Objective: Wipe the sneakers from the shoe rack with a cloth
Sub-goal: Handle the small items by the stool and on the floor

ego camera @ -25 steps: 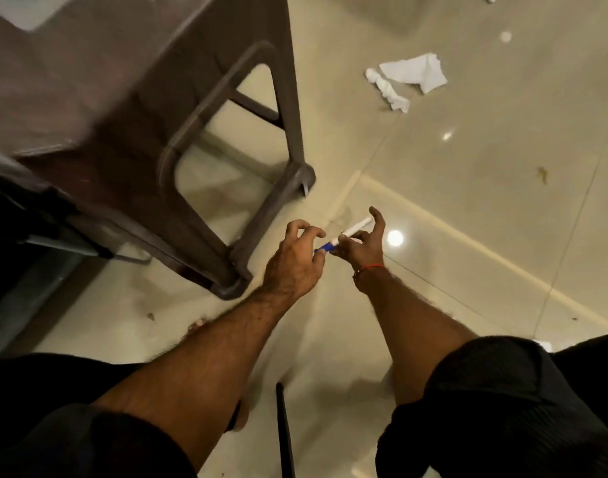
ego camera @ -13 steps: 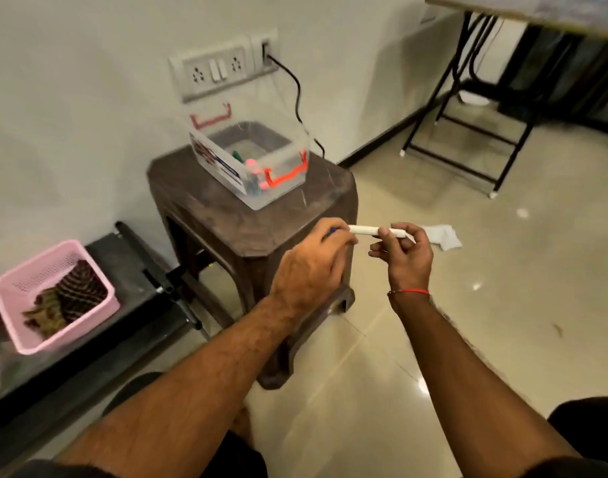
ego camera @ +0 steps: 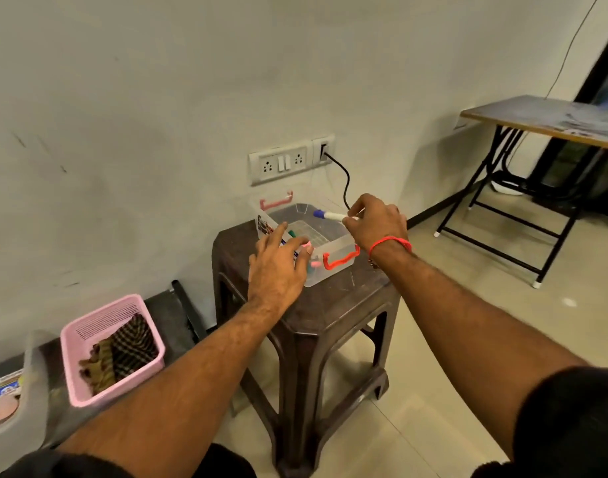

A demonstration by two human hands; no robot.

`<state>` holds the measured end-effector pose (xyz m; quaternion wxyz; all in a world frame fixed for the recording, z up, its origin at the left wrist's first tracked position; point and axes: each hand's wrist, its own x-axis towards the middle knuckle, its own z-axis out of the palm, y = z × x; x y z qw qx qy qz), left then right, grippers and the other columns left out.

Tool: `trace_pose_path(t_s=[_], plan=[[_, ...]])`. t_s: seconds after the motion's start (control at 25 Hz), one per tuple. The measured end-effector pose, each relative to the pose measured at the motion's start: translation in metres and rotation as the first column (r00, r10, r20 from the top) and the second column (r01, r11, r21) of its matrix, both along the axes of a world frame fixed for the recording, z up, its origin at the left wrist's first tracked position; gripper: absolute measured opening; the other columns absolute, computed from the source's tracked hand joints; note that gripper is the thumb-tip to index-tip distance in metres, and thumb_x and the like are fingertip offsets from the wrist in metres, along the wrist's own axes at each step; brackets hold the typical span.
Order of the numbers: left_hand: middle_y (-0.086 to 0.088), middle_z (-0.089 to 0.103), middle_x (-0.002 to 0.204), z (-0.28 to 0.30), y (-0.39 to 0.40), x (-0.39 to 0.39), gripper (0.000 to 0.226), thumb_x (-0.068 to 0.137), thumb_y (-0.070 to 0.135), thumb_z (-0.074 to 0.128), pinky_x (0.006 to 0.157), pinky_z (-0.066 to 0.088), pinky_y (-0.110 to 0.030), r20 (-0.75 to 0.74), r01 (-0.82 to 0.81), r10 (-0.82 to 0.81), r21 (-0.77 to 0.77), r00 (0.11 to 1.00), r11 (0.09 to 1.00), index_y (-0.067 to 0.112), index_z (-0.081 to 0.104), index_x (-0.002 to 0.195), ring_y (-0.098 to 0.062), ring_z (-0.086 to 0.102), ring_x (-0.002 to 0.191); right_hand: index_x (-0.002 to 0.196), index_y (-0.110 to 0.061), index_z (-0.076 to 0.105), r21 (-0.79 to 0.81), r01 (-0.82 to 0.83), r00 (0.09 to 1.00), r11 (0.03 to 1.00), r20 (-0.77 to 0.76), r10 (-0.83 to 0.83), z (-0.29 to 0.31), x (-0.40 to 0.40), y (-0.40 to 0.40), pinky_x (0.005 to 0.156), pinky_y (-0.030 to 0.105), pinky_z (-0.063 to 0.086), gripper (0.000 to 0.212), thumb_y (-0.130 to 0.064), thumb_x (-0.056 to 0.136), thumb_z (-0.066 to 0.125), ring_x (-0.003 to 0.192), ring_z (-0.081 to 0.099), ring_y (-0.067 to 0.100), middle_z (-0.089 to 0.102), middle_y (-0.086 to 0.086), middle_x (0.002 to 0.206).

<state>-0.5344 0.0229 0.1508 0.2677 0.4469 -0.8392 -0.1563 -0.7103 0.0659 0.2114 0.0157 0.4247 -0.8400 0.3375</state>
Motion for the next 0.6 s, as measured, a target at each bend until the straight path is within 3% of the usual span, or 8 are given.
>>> trace_pose_path(t_s=[0.12, 0.24, 0.44, 0.6], plan=[[0.004, 0.03, 0.164, 0.001, 0.0, -0.001, 0.049, 0.102, 0.056, 0.041, 0.115, 0.029, -0.053, 0.007, -0.017, 0.017, 0.023, 1.0, 1.0, 0.031, 0.057, 0.141, -0.024, 0.027, 0.148, 0.103, -0.025, 0.065, 0.272, 0.022, 0.981, 0.962, -0.193, 0.032, -0.001, 0.0, -0.025, 0.094, 0.043, 0.032, 0.014, -0.034, 0.091, 0.065, 0.109, 0.05, 0.027, 0.066, 0.005, 0.1], [0.004, 0.032, 0.163, 0.003, 0.0, 0.0, 0.05, 0.102, 0.057, 0.041, 0.115, 0.029, -0.054, 0.034, -0.024, 0.023, 0.021, 0.999, 1.0, 0.033, 0.056, 0.142, -0.024, 0.031, 0.147, 0.108, -0.024, 0.065, 0.353, 0.036, 0.978, 0.935, -0.207, 0.04, -0.007, 0.001, -0.038, 0.098, 0.047, 0.031, 0.02, -0.035, 0.092, 0.064, 0.114, 0.048, 0.029, 0.066, 0.007, 0.107], [0.004, 0.031, 0.164, 0.005, -0.003, 0.0, 0.053, 0.099, 0.059, 0.043, 0.117, 0.028, -0.059, 0.057, -0.019, 0.015, 0.068, 0.998, 0.998, 0.034, 0.054, 0.144, -0.026, 0.034, 0.147, 0.114, -0.025, 0.066, 0.36, -0.031, 0.987, 0.932, -0.135, 0.085, -0.016, 0.008, -0.036, 0.098, 0.046, 0.031, 0.026, -0.041, 0.098, 0.055, 0.123, 0.039, 0.029, 0.064, 0.007, 0.116], [0.006, 0.027, 0.166, 0.006, -0.001, -0.001, 0.053, 0.099, 0.059, 0.044, 0.116, 0.026, -0.066, 0.034, -0.018, 0.014, 0.128, 0.999, 0.992, 0.034, 0.053, 0.144, -0.027, 0.034, 0.148, 0.13, -0.024, 0.059, 0.166, -0.04, 0.984, 0.985, -0.163, 0.067, -0.022, 0.002, -0.018, 0.103, 0.044, 0.036, 0.036, -0.037, 0.096, 0.059, 0.128, 0.039, 0.03, 0.053, 0.007, 0.138]])
